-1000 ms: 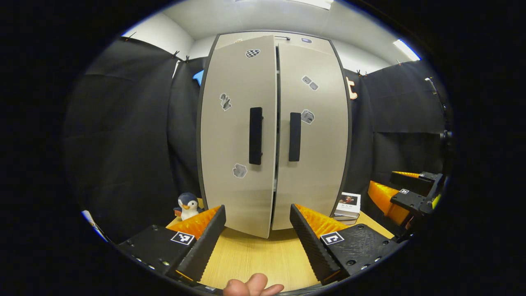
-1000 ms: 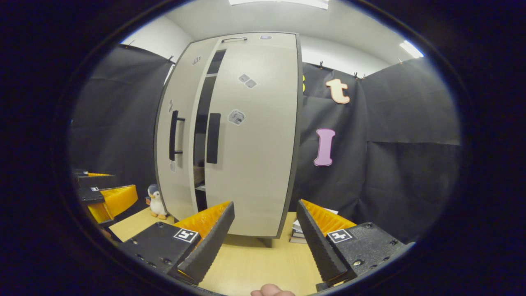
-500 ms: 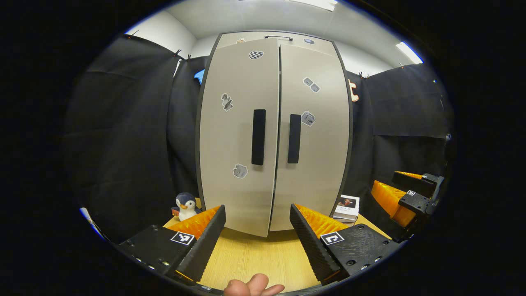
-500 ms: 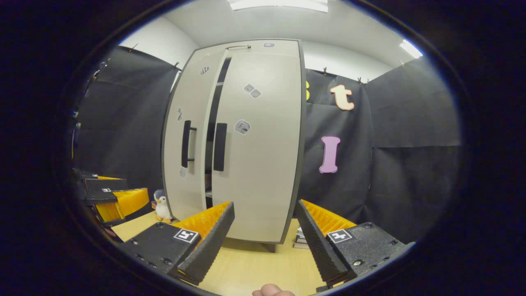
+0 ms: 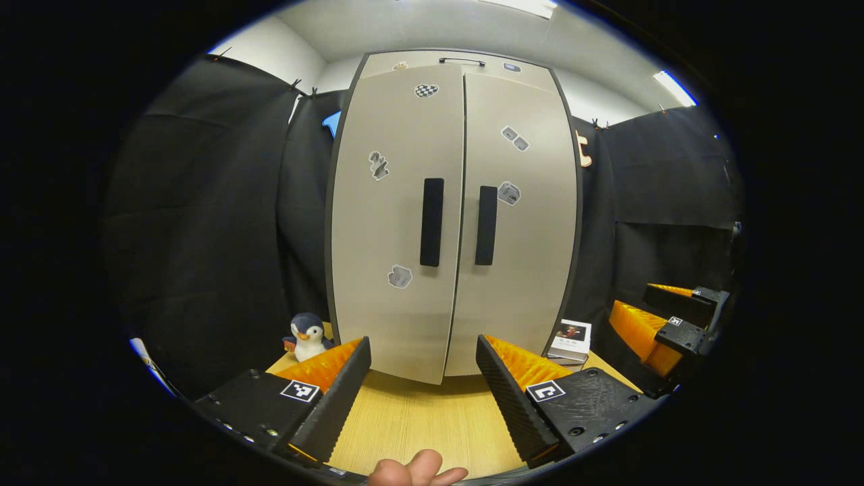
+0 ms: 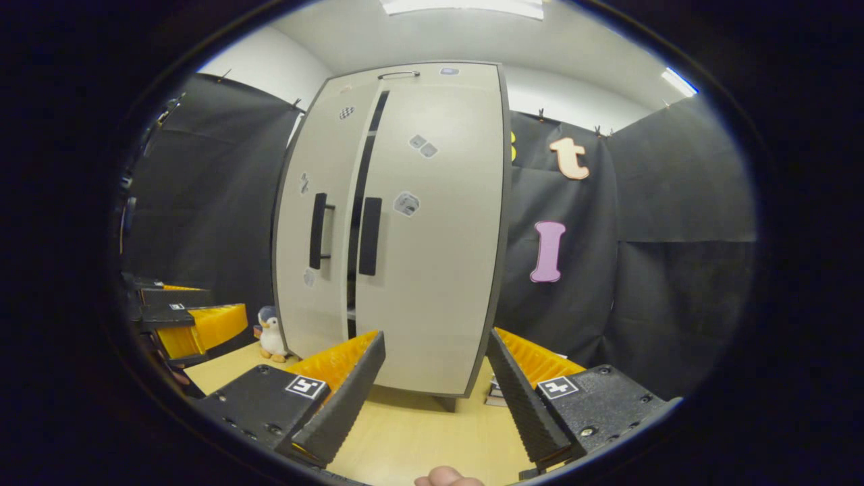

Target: Grab one shoe with the right hand and put it into the shoe cabinet, grab the other shoe with the left hand and put it into the shoe cabinet; then close the right door with the right hand and the left door with the left hand.

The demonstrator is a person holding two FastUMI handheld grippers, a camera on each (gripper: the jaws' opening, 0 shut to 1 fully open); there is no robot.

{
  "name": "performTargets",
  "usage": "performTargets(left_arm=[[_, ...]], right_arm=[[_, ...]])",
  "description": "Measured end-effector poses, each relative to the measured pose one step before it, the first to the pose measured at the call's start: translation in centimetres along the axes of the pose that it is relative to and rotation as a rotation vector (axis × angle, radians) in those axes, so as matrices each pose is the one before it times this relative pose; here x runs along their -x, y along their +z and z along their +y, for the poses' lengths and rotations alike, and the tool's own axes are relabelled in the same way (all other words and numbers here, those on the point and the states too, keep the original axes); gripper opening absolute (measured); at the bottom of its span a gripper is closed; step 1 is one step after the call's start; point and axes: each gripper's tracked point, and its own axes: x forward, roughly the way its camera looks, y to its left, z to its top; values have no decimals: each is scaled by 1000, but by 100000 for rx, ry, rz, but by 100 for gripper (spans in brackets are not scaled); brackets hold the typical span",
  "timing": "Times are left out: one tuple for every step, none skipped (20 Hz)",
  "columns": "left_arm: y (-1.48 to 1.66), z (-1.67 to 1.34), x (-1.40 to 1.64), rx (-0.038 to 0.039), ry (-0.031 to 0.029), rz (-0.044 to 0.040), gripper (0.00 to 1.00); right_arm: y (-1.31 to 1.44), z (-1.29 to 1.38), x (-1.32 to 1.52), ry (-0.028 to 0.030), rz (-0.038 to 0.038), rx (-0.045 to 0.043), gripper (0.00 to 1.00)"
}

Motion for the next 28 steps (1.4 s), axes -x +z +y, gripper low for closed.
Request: performTargets(left_arm=[[-63, 21, -14, -102, 27, 199, 95], [-51, -65, -62, 95, -184, 230, 95], [-68, -24, -61, 149, -62, 271, 95], [-64, 21, -26, 83, -63, 165, 95], [26, 6, 24, 35, 35, 17, 95], [-77, -24, 4, -28, -19, 79, 95], [-30, -79, -47, 87, -206, 223, 95], [8, -38, -38, 110, 1, -13, 95], [49, -13, -58, -75, 35, -33, 95], [-117, -73, 19, 17, -57, 204, 95], [-81, 49, -35, 119, 6, 166, 95], [-40, -78, 9, 131, -21, 319, 95], [-39, -31, 40, 28, -5, 223, 95], [-74, -56, -62, -2, -111, -66, 95], [19, 52, -18, -112, 13, 44, 95], [-51, -52, 50, -11, -50, -13, 95], [-17, -37, -74, -30, -198, 59, 95], [-38, -70, -40, -112, -36, 87, 95], [80, -30, 58, -105, -76, 208, 95], [-87, 4, -67, 120, -65, 82, 95], [8, -8, -30, 196, 63, -16, 95], [-45, -42, -20, 48, -85, 67, 95], [-52, -7, 5, -144, -16, 105, 95], [1, 13, 54, -172, 49, 32, 95], [-2, -102, -53, -140, -278, 42, 95], [-60, 29, -18, -107, -77, 158, 95], [20, 28, 10, -12, 74, -18, 95], [-4, -34, 8, 177, -121, -7, 95]], right_arm=[[-109, 26, -16, -6, 59, -10, 99], [-80, 0, -23, 32, 230, -124, 99], [-155, -100, -66, -61, 301, 42, 99], [-4, 37, 53, -10, 53, -259, 99], [-88, -57, -87, 38, 234, -45, 99], [-10, 23, -13, 113, 115, -26, 99], [-56, 22, -52, 136, 156, -96, 99], [5, 27, 13, 174, -69, 136, 99], [-10, -36, -15, 150, -57, 156, 99], [-74, 52, 19, 186, 111, 114, 99], [-103, 21, -64, -65, 257, 247, 99], [-71, 0, 43, 93, 342, 185, 99], [-189, 96, -22, 592, 326, 182, 99], [-8, 194, -65, 660, 60, 4, 99], [32, -39, 39, 127, -133, 133, 99], [72, 12, 50, -38, -286, 325, 99], [-55, -94, 4, -133, 28, 363, 99], [-29, 23, 3, 106, -28, -39, 99], [-139, 22, -30, 39, 315, -21, 99], [13, 41, 19, 207, 69, -252, 99], [-52, -23, -50, 77, 83, -260, 99], [5, -41, 38, -126, 74, -83, 99], [-13, -82, -13, -113, -61, -213, 99], [-43, 7, 1, -53, 68, -239, 99], [7, -32, -42, -9, -19, -165, 99], [33, -15, -18, -26, 76, -2, 99], [-28, -7, 13, 48, -51, -37, 99], [-20, 23, 4, -43, 130, 31, 99]])
